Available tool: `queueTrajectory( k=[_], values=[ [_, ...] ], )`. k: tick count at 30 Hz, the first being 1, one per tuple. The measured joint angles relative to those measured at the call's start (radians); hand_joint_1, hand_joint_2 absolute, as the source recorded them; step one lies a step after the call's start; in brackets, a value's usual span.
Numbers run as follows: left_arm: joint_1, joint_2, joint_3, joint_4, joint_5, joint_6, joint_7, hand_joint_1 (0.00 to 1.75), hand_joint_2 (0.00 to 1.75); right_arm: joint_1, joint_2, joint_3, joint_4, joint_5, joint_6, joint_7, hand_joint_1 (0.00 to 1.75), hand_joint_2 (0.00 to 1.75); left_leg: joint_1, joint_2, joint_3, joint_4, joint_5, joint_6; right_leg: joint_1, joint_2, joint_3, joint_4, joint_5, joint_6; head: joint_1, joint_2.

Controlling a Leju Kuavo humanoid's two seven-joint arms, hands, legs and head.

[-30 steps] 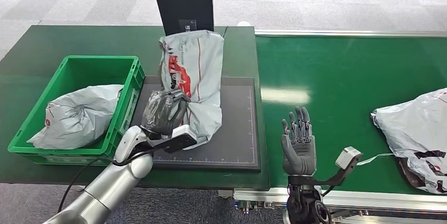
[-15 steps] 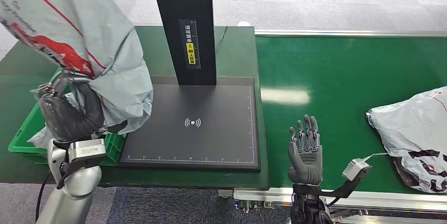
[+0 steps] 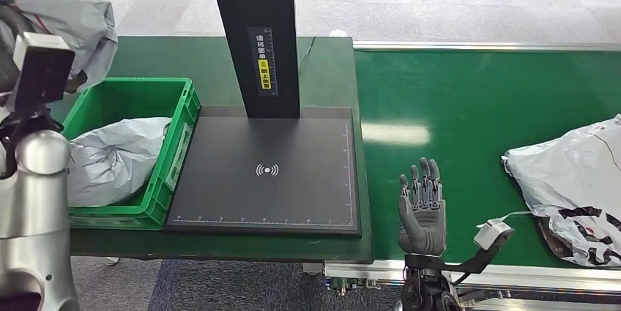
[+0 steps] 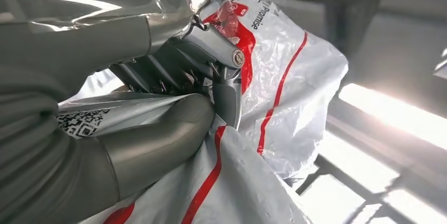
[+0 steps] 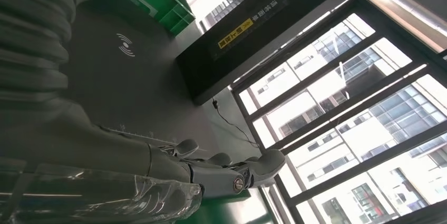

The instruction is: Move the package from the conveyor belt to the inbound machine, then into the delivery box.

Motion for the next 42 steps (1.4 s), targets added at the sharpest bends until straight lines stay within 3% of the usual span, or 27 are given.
queueTrajectory(
  k=[5, 10, 17, 23, 27, 37, 38, 39, 42],
  values=[
    [-0.213, 0.069, -0.014, 0.334, -0.165, -0.075, 0.09, 1.75, 1.75, -0.016, 0.0, -0.004, 0.001, -0.004, 0.013, 0.017, 0.0, 1.75, 0.0, 0.001, 0.0, 0.0, 0.0, -0.001, 0.0, 0.003, -0.001, 0.001, 0.001, -0.001, 0.0, 0.0],
    [-0.319, 0.108, -0.065, 0.584, -0.269, -0.125, 0.144, 1.75, 1.75, -0.028, 0.0, -0.006, 0.002, -0.01, 0.018, 0.031, 0.0, 1.75, 0.0, 0.002, -0.001, 0.0, 0.0, -0.001, 0.0, 0.004, -0.001, 0.001, 0.001, -0.001, 0.0, 0.0],
    [-0.325, 0.136, -0.145, 0.746, -0.359, -0.17, 0.18, 1.75, 1.75, -0.04, 0.0, -0.009, 0.007, -0.012, 0.024, 0.041, 0.0, 1.75, 0.0, 0.002, -0.002, 0.0, 0.0, -0.001, 0.0, 0.003, -0.002, 0.001, 0.001, -0.001, 0.0, 0.0],
    [-0.329, 0.146, -0.207, 0.823, -0.384, -0.408, 0.18, 1.75, 1.75, -0.044, 0.0, -0.015, 0.014, -0.012, 0.03, 0.046, 0.0, 1.75, 0.0, 0.002, -0.002, 0.0, 0.0, -0.001, 0.0, 0.003, -0.002, 0.001, 0.001, -0.001, 0.0, 0.0],
    [-0.331, 0.146, -0.254, 0.845, -0.4, -0.495, 0.178, 1.75, 1.75, -0.044, 0.0, -0.019, 0.021, -0.006, 0.031, 0.046, 0.0, 1.75, 0.0, 0.002, -0.002, 0.0, 0.0, -0.001, 0.0, 0.003, -0.002, 0.001, 0.001, -0.001, 0.0, 0.0],
    [-0.344, 0.142, -0.334, 0.879, -0.416, -0.528, 0.192, 1.75, 1.75, -0.056, -0.001, -0.021, 0.041, 0.0, 0.031, 0.046, 0.0, 1.75, 0.0, 0.002, -0.002, 0.0, 0.0, -0.001, 0.0, 0.003, -0.002, 0.001, 0.001, -0.001, 0.0, 0.0],
    [-0.345, 0.142, -0.338, 0.882, -0.414, -0.532, 0.189, 1.66, 1.75, -0.056, -0.001, -0.021, 0.042, 0.0, 0.031, 0.046, 0.0, 1.75, 0.0, 0.002, -0.002, 0.0, 0.0, -0.001, 0.0, 0.003, -0.002, 0.001, 0.001, -0.001, 0.0, 0.0],
    [-0.345, 0.142, -0.341, 0.886, -0.412, -0.538, 0.186, 1.39, 1.75, -0.056, -0.001, -0.021, 0.043, 0.0, 0.031, 0.046, 0.0, 1.75, 0.0, 0.002, -0.002, 0.0, 0.0, -0.001, 0.0, 0.003, -0.003, 0.001, 0.001, -0.001, 0.0, 0.0],
    [-0.348, 0.142, -0.353, 0.894, -0.409, -0.566, 0.173, 0.22, 1.75, -0.055, -0.002, -0.022, 0.047, 0.0, 0.031, 0.046, 0.0, 1.75, 0.0, 0.002, -0.002, 0.0, 0.0, -0.001, 0.0, 0.003, -0.003, 0.001, 0.001, -0.001, 0.0, 0.0]
  ],
)
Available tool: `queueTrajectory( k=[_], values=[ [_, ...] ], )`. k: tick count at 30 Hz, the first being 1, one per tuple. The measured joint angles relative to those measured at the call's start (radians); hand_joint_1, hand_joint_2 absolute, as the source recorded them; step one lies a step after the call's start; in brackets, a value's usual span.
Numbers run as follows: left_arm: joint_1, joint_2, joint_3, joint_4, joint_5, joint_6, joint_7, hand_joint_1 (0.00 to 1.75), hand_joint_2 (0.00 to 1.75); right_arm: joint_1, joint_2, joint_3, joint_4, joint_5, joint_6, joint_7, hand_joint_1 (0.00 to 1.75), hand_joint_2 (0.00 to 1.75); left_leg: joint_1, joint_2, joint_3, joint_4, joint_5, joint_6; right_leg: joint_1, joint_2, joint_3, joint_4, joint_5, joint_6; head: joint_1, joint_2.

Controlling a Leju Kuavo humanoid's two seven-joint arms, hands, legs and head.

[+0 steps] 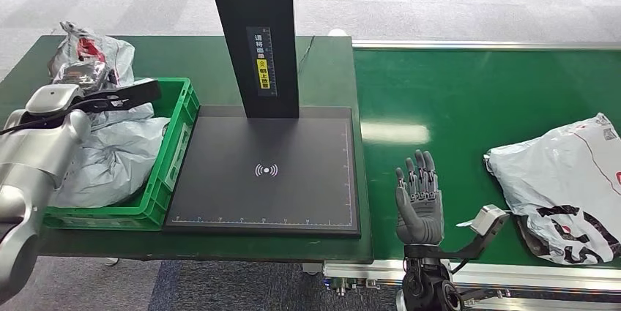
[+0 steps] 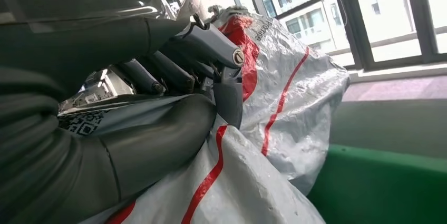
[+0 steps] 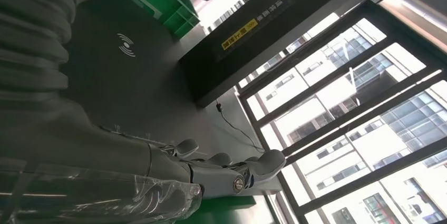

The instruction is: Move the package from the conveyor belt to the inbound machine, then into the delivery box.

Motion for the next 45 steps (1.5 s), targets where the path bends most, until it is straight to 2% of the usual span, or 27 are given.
queueTrajectory(
  k=[1, 2, 6, 9, 16, 21, 25, 29, 36, 39, 42, 44, 45],
  values=[
    [-0.002, 0.0, -0.004, 0.003, 0.0, -0.012, -0.006, 0.05, 1.75, 0.0, 0.0, 0.0, 0.001, 0.0, 0.0, 0.0, 0.0, 1.75, 0.0, 0.0, 0.0, 0.0, 0.0, 0.0, 0.0, 0.0, 0.0, 0.0, 0.0, 0.0, 0.0, 0.0],
    [-0.004, 0.0, -0.008, 0.006, 0.002, -0.026, -0.014, 0.0, 1.75, 0.0, 0.0, 0.0, 0.002, 0.0, 0.0, 0.0, 0.0, 1.75, 0.0, 0.0, 0.0, 0.0, 0.0, 0.0, 0.0, 0.0, 0.0, 0.0, 0.0, 0.0, 0.0, 0.0],
    [-0.014, 0.004, -0.023, 0.014, 0.023, -0.097, -0.071, 0.0, 1.75, 0.001, 0.0, 0.001, 0.004, -0.002, -0.001, 0.0, 0.0, 1.75, 0.0, 0.0, 0.0, 0.0, 0.0, 0.0, 0.0, 0.0, 0.0, 0.0, 0.0, 0.0, 0.0, 0.0],
    [-0.017, 0.01, -0.032, 0.015, 0.04, -0.108, -0.091, 0.0, 1.75, 0.002, -0.001, 0.002, 0.004, -0.003, -0.001, 0.0, 0.0, 1.75, 0.0, 0.0, 0.0, 0.0, 0.0, 0.0, 0.0, 0.0, 0.0, 0.0, 0.0, 0.0, 0.0, 0.0],
    [-0.021, 0.022, -0.037, -0.014, 0.091, -0.057, -0.078, 0.0, 1.75, 0.014, -0.002, 0.003, 0.001, -0.013, -0.004, 0.0, 0.0, 1.75, 0.0, 0.0, 0.0, 0.0, 0.0, 0.0, 0.0, 0.0, 0.0, 0.0, 0.0, 0.0, 0.0, 0.0],
    [-0.018, 0.039, -0.037, -0.081, 0.145, 0.028, -0.049, 0.0, 1.75, 0.031, -0.003, 0.002, -0.015, -0.019, -0.016, 0.004, 0.0, 1.75, 0.0, 0.0, 0.0, 0.0, 0.0, 0.0, 0.0, 0.0, 0.0, 0.0, 0.0, 0.0, 0.0, 0.0],
    [-0.008, 0.044, -0.032, -0.125, 0.156, 0.059, -0.034, 0.0, 1.75, 0.036, -0.003, 0.001, -0.022, -0.019, -0.024, 0.005, 0.0, 1.75, 0.0, 0.0, 0.0, 0.0, 0.0, 0.0, 0.0, 0.0, 0.0, 0.0, 0.0, 0.0, 0.0, 0.0],
    [0.098, 0.068, 0.017, -0.431, 0.198, 0.188, 0.035, 0.0, 1.75, 0.056, -0.003, -0.007, -0.057, -0.021, -0.056, 0.008, 0.0, 1.75, 0.0, 0.0, -0.001, 0.0, 0.0, 0.0, 0.0, 0.0, -0.001, 0.0, 0.0, 0.0, 0.0, 0.0],
    [0.146, 0.08, 0.039, -0.542, 0.201, 0.199, 0.039, 0.0, 1.75, 0.059, -0.003, -0.012, -0.066, -0.021, -0.057, 0.008, 0.0, 1.75, 0.0, 0.0, -0.001, 0.0, 0.0, 0.0, 0.0, 0.0, -0.001, 0.0, 0.0, 0.0, 0.0, 0.0],
    [0.2, 0.082, 0.062, -0.604, 0.211, 0.262, 0.034, 0.0, 1.75, 0.062, -0.002, -0.014, -0.067, -0.021, -0.066, 0.005, 0.0, 1.75, 0.0, 0.001, 0.0, 0.0, 0.0, 0.0, 0.0, 0.001, -0.001, 0.0, 0.0, 0.0, 0.0, 0.0],
    [0.335, 0.07, 0.109, -0.727, 0.244, 0.356, -0.006, 0.0, 1.75, 0.071, 0.003, -0.017, -0.069, 0.001, -0.085, -0.014, 0.0, 1.75, -0.001, 0.003, 0.001, 0.0, -0.002, -0.001, -0.001, 0.002, -0.001, 0.0, -0.001, 0.0, 0.001, 0.0],
    [0.497, 0.021, 0.156, -0.855, 0.319, 0.445, -0.093, 0.0, 1.75, 0.081, 0.008, -0.017, -0.08, 0.078, -0.122, -0.047, 0.0, 1.75, -0.004, 0.006, 0.004, -0.001, -0.004, -0.001, -0.004, 0.006, 0.0, 0.0, -0.002, 0.001, 0.0, 0.0],
    [0.592, -0.02, 0.172, -0.917, 0.368, 0.483, -0.146, 0.0, 1.75, 0.086, 0.009, -0.015, -0.088, 0.135, -0.145, -0.063, 0.0, 1.75, -0.005, 0.007, 0.005, -0.002, -0.006, -0.001, -0.005, 0.007, 0.001, 0.0, -0.004, 0.002, -0.002, 0.0]
  ],
)
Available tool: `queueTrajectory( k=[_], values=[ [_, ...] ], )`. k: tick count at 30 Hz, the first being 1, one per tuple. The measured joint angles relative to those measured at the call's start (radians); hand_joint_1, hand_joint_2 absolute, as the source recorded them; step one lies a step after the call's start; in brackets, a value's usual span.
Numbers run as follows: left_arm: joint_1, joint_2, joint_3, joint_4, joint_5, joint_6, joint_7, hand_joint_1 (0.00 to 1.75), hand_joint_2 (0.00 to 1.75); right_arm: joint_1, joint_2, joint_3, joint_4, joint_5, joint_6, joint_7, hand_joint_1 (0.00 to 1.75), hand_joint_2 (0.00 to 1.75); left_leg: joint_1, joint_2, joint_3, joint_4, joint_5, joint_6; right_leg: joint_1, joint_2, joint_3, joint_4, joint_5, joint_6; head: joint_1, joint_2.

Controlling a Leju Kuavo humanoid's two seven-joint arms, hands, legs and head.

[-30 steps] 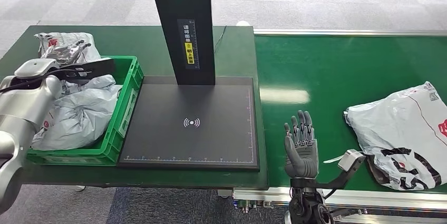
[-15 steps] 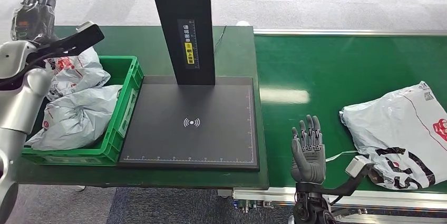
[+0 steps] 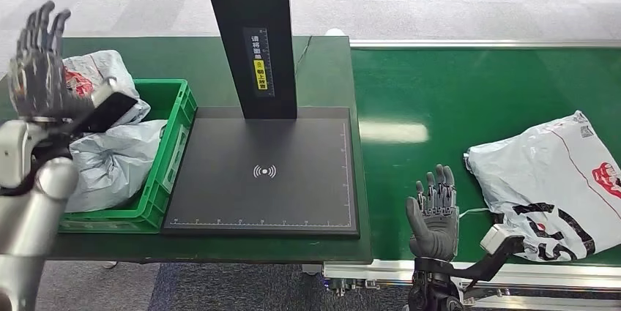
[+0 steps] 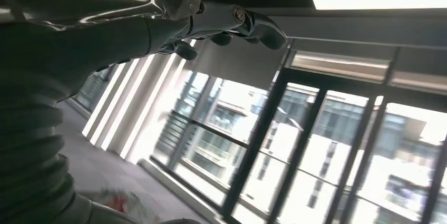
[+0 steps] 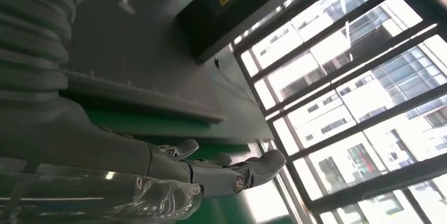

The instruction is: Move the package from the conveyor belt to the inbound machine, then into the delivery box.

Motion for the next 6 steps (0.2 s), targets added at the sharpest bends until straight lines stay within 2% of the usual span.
queueTrajectory(
  k=[1, 3, 5, 6],
  values=[
    [0.096, -0.046, 0.006, -0.057, 0.06, 0.02, -0.051, 0.0, 1.75, 0.003, 0.0, 0.005, -0.009, 0.064, -0.02, -0.01, 0.0, 1.75, -0.001, 0.001, 0.001, 0.0, -0.002, 0.001, -0.001, 0.001, 0.001, 0.0, -0.001, 0.001, 0.0, 0.0],
    [0.263, -0.136, -0.013, -0.125, 0.216, -0.003, -0.135, 0.0, 1.75, 0.003, -0.001, 0.023, -0.024, 0.183, -0.036, -0.002, 0.0, 0.87, -0.001, 0.004, 0.002, 0.0, -0.004, 0.003, -0.001, 0.004, 0.001, -0.001, -0.002, 0.001, 0.002, 0.0],
    [0.389, -0.216, -0.039, -0.154, 0.433, -0.067, -0.207, 0.0, 1.75, 0.002, -0.006, 0.051, -0.033, 0.288, -0.032, 0.017, 0.0, 0.87, -0.002, 0.005, 0.002, 0.0, -0.005, 0.003, -0.002, 0.005, 0.001, -0.001, -0.002, 0.002, 0.002, 0.0],
    [0.415, -0.235, -0.045, -0.157, 0.489, -0.083, -0.224, 0.0, 1.75, 0.001, -0.007, 0.058, -0.034, 0.311, -0.03, 0.021, 0.0, 1.16, -0.002, 0.005, 0.002, 0.0, -0.005, 0.004, -0.002, 0.005, 0.001, -0.001, -0.002, 0.002, 0.002, 0.0]
  ],
)
